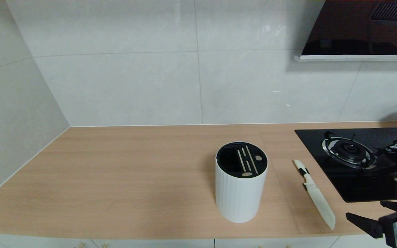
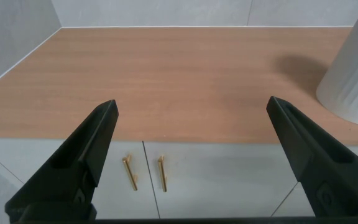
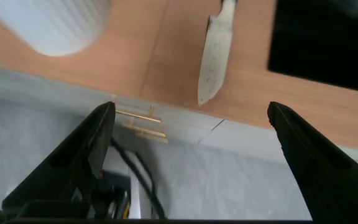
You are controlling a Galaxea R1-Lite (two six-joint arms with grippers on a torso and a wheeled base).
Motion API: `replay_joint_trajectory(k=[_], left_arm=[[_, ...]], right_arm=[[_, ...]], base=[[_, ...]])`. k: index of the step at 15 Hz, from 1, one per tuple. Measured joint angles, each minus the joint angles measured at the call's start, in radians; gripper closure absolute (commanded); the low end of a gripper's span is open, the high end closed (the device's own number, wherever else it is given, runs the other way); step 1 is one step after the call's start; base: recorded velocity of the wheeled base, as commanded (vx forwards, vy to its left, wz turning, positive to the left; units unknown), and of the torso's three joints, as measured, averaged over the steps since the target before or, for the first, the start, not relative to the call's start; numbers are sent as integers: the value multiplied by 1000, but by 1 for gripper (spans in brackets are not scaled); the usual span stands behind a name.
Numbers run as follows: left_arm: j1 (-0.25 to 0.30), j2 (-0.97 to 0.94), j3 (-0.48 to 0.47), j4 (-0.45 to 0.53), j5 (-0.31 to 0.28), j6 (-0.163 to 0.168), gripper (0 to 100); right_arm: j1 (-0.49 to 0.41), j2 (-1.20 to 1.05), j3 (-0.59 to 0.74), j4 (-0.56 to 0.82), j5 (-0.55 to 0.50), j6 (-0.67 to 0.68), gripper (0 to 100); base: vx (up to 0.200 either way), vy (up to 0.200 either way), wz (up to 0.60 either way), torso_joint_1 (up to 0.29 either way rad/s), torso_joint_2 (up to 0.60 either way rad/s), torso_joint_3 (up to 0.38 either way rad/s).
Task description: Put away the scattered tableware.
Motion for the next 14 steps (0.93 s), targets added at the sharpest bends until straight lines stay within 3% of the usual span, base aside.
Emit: replay_joint_trajectory(k=[4,6,9,14], left_arm=[[0,0,0,0,0,0,0],[0,0,0,0,0,0,0],[0,0,0,0,0,-1,0],[0,0,0,0,0,-1,0]], right_arm=[[3,426,-31,-387,-75,-2,0],[-2,602,-93,-490,-107,-2,0],[-14,777,-211,-531,-121,2,0],[-17,917,-284,-582,-124,26,0]], base=[[0,0,0,0,0,0],[0,0,0,0,0,0],[0,0,0,0,0,0],[0,0,0,0,0,0]])
